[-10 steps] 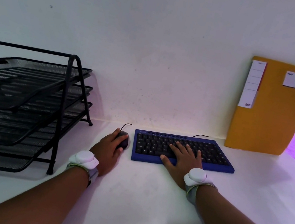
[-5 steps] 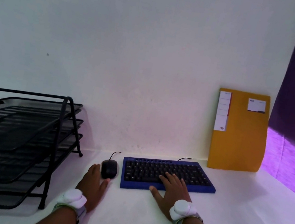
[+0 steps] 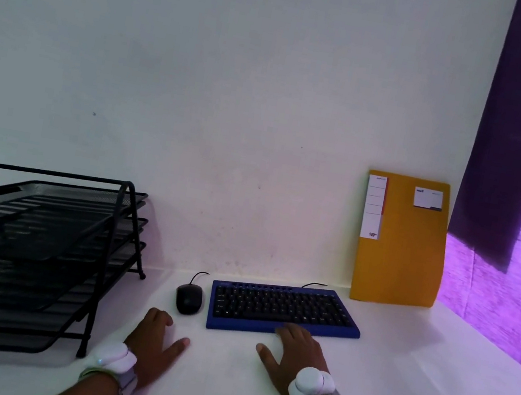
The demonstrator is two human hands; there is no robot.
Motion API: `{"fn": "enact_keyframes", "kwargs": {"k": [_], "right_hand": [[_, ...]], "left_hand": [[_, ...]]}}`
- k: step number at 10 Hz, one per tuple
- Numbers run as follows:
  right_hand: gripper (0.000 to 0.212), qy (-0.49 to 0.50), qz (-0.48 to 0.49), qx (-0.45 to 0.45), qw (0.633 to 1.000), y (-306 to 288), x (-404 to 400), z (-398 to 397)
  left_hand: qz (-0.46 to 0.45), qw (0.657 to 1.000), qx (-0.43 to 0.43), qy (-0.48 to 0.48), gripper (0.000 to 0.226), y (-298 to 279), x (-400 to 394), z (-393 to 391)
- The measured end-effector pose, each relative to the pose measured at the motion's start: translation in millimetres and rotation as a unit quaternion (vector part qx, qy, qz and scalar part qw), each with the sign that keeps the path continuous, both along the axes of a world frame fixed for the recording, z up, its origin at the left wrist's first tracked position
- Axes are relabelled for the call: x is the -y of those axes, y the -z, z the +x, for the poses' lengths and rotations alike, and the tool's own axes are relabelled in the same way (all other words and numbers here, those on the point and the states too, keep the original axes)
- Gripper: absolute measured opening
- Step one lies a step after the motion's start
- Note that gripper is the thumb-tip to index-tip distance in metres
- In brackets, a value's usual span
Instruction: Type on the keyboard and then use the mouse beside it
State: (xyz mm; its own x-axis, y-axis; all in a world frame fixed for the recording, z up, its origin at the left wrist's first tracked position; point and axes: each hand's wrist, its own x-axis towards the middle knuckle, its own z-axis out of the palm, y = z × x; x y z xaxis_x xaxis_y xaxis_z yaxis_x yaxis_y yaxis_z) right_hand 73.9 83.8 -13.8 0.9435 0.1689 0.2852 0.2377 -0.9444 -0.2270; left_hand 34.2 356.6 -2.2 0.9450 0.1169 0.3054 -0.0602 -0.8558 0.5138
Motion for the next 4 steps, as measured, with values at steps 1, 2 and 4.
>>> {"fn": "enact_keyframes", "kwargs": {"k": [1, 2, 4], "right_hand": [[0.064, 0.0, 0.002, -0.014, 1.0, -1.6, 2.7, -13.0], [0.065, 0.005, 0.002, -0.052, 0.999, -0.3, 9.4, -30.8], [0.066, 0.025, 0.08, -0.149, 0.985, -40.2, 19.3, -48.8]], "left_hand": [[-0.005, 1.0, -0.012, 0.015, 0.041, -5.9, 2.7, -20.4], [-0.004, 0.999, -0.036, 0.025, 0.058, -13.9, 0.7, -39.9], [0.053, 0.987, -0.143, 0.048, 0.035, -67.8, 0.5, -52.5]]}}
